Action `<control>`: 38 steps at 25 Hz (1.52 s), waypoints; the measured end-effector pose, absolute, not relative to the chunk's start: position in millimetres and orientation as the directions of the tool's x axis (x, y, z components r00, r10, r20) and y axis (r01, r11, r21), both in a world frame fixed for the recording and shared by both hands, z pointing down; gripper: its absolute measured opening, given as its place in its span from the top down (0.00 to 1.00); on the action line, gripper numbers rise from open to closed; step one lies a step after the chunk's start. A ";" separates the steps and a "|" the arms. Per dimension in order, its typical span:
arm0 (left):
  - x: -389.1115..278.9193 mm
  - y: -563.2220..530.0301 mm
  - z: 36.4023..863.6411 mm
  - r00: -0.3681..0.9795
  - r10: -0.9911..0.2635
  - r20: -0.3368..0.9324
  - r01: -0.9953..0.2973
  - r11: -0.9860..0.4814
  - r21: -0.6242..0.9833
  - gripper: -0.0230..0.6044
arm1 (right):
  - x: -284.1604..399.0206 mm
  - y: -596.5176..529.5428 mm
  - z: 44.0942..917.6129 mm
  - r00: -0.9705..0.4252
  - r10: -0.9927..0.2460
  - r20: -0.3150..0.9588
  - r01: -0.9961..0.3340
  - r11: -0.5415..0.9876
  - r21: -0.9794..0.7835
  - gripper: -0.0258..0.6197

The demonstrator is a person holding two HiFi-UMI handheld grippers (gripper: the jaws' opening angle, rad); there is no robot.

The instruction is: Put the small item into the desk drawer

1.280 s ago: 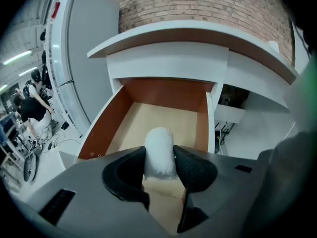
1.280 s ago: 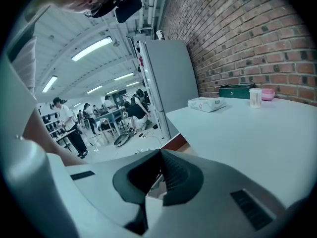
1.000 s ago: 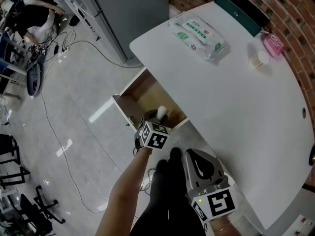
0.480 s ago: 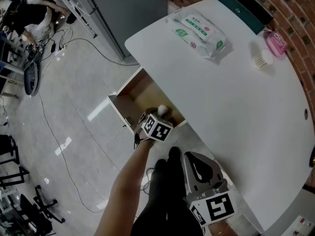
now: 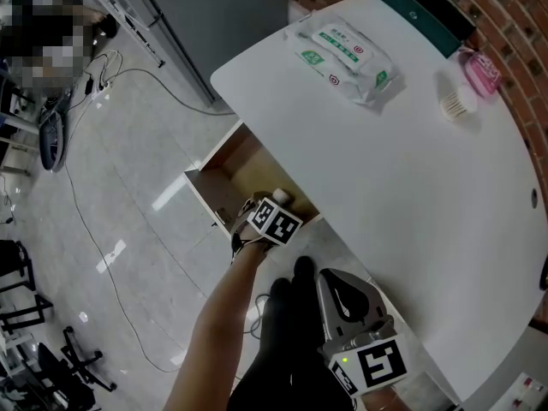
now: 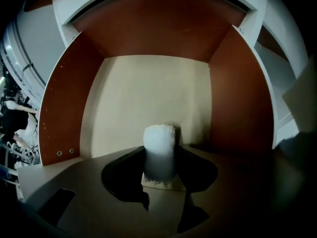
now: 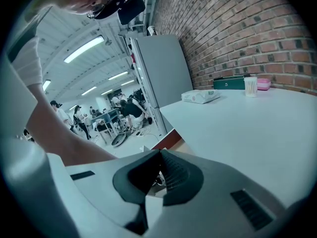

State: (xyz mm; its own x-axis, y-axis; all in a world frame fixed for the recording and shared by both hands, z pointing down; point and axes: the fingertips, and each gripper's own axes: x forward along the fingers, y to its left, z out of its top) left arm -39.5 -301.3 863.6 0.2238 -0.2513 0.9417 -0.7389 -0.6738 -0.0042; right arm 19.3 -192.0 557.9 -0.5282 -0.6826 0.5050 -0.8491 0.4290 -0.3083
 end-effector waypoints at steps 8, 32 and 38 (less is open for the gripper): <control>-40.2 -303.7 868.2 0.227 -0.238 0.944 -0.751 -0.660 0.015 0.63 | 14.5 -195.9 562.2 -0.540 -0.671 0.508 -0.841 0.429 -0.328 0.95; -82.9 -279.8 668.5 0.320 -0.621 0.716 -0.914 -0.401 0.061 0.71 | 2.1 -190.2 487.2 -0.567 -0.711 0.416 -0.824 0.480 -0.303 0.95; -104.2 -255.1 590.9 0.305 -0.726 0.617 -0.940 -0.333 0.072 0.78 | 6.3 -187.4 454.8 -0.559 -0.737 0.378 -0.829 0.489 -0.272 0.95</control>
